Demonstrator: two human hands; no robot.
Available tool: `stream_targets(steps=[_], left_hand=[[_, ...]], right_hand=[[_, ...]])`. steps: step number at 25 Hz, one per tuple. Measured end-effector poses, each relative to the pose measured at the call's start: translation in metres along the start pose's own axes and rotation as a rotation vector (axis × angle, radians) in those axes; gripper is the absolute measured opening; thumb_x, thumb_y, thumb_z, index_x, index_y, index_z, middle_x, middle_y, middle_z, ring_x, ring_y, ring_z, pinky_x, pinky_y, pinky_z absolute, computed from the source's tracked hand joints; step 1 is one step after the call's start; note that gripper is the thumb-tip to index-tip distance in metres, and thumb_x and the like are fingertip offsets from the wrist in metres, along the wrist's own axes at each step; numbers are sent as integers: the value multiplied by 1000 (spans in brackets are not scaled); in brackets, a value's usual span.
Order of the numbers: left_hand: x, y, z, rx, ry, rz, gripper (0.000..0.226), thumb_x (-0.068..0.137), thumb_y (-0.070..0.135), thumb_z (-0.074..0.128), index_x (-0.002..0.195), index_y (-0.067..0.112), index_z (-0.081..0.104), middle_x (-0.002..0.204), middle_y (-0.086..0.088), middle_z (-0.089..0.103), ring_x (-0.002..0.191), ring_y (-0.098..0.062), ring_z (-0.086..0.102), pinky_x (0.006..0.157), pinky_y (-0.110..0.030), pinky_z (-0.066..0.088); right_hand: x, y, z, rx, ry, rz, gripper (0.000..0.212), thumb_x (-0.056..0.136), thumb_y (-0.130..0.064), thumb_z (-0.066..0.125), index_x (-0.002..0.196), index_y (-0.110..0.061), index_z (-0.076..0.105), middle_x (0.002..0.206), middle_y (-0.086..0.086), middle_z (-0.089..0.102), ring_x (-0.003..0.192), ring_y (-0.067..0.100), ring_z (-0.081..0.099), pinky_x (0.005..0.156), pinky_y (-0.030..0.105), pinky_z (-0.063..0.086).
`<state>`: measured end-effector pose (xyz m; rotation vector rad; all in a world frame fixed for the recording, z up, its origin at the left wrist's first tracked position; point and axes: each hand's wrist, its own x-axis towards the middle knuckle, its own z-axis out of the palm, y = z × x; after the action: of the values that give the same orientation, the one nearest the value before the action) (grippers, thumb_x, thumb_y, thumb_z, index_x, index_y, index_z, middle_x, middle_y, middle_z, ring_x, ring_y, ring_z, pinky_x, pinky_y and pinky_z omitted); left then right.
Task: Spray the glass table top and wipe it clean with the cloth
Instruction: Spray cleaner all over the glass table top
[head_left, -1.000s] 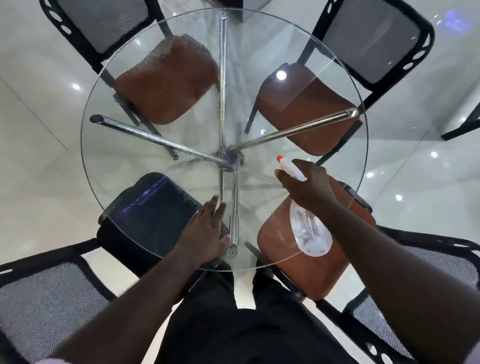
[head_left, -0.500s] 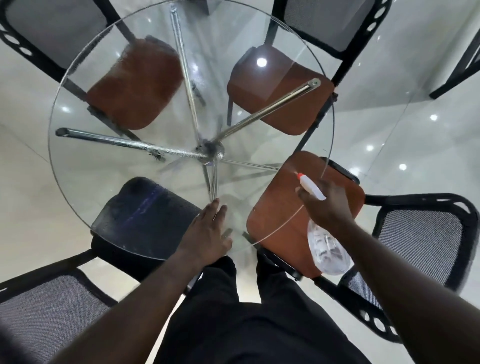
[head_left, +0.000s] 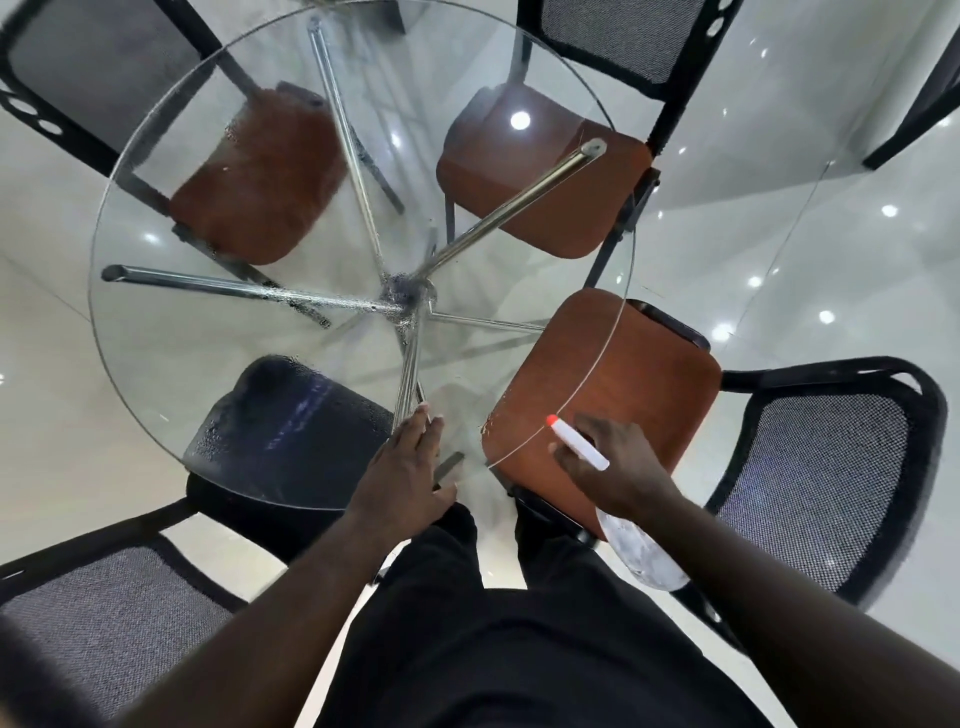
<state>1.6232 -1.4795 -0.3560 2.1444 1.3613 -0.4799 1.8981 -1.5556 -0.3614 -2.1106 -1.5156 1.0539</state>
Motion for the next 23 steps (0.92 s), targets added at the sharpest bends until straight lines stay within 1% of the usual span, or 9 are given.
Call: stream_targets(steps=[3, 7, 10, 12, 15, 17, 19, 21, 23], left_hand=[[2, 7, 1, -9, 17, -9, 95, 99, 52, 58, 168, 18, 3, 177, -1, -9, 164, -21, 2, 129, -35, 10], [7, 12, 4, -35, 33, -17, 93, 99, 51, 59, 168, 20, 4, 177, 1, -8, 164, -21, 3, 129, -33, 9], [18, 9, 2, -34, 49, -37, 92, 99, 53, 57, 168, 21, 6, 177, -1, -7, 164, -23, 4, 130, -37, 8], [26, 5, -2, -25, 54, -57, 91, 100, 54, 55, 168, 20, 7, 177, -1, -7, 164, -23, 3, 131, -40, 6], [35, 1, -10, -33, 54, -89, 89, 100, 53, 55, 168, 18, 8, 177, -2, -6, 164, -23, 4, 131, -40, 6], [39, -6, -14, -42, 66, -100, 90, 100, 53, 55, 168, 18, 8, 177, -3, -5, 164, -22, 3, 131, -38, 5], [40, -11, -18, -73, 85, -108, 91, 99, 53, 57, 168, 18, 9, 177, -3, -3, 164, -22, 4, 131, -39, 7], [40, -21, -24, -111, 100, -132, 92, 98, 54, 59, 168, 18, 10, 177, -4, -3, 163, -24, 6, 132, -41, 9], [38, -36, -29, -122, 104, -152, 95, 97, 60, 55, 168, 17, 9, 177, -4, -5, 164, -24, 5, 133, -42, 10]], right_hand=[[4, 13, -11, 59, 95, 104, 34, 98, -41, 70, 78, -14, 64, 66, 3, 65, 57, 24, 62, 57, 39, 46], [25, 23, -40, 79, 161, 158, 27, 101, -36, 73, 97, -10, 70, 77, 11, 69, 72, 33, 67, 69, 42, 53], [48, 19, -58, 72, 219, 163, 29, 102, -36, 72, 84, -14, 65, 68, 1, 63, 66, 26, 64, 62, 34, 45], [64, 12, -67, 75, 232, 122, 29, 101, -36, 73, 84, -14, 65, 70, 1, 63, 66, 22, 63, 62, 34, 44], [92, -5, -74, 18, 236, 67, 33, 102, -38, 71, 103, -6, 74, 93, 15, 75, 86, 34, 69, 79, 44, 56], [111, -25, -75, 9, 224, 10, 32, 101, -37, 71, 113, -7, 77, 108, 15, 77, 97, 35, 70, 87, 45, 57], [131, -47, -72, -47, 136, -56, 33, 101, -41, 72, 108, -10, 75, 105, 13, 77, 94, 33, 69, 84, 45, 57], [151, -76, -64, -66, 42, -99, 32, 100, -46, 73, 96, -14, 70, 93, 9, 74, 85, 32, 67, 77, 43, 54], [168, -109, -52, -73, 23, -146, 33, 100, -44, 73, 82, -19, 61, 82, 7, 70, 80, 34, 67, 71, 40, 49]])
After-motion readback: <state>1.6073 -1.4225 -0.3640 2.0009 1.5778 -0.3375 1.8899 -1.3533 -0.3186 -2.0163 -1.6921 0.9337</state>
